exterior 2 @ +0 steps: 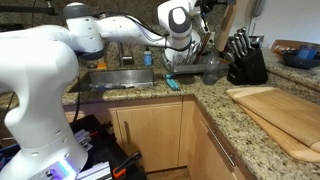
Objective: Pick the object and put it in the cup
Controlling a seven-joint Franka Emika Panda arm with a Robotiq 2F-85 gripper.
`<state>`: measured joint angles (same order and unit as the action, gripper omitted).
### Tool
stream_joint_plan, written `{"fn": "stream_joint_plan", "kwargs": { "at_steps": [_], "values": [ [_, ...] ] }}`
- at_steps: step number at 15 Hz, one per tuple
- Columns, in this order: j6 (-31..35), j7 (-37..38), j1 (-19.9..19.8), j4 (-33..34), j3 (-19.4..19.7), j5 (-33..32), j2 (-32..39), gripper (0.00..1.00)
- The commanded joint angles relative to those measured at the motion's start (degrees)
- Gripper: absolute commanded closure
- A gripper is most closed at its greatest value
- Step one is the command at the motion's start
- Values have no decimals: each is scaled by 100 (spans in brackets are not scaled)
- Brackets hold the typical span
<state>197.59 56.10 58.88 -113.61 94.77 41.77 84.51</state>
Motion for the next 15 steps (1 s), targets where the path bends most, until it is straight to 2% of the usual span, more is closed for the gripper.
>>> {"fn": "stream_joint_plan", "kwargs": {
  "at_steps": [1, 7, 11, 12, 13, 14, 15],
  "values": [
    [-213, 27, 154, -96, -215, -19, -125, 100],
    [-214, 62, 132, -69, -328, 0, -15, 100],
    [239, 222, 104, 22, -347, 209, -16, 100],
    [328, -23, 94, 78, -392, 487, -75, 100],
    [84, -110, 96, 321, -163, 569, -43, 100],
    [87, 146, 141, 52, -305, 325, -12, 100],
    [73, 91, 142, 139, -245, 411, -16, 100]
  ]
}}
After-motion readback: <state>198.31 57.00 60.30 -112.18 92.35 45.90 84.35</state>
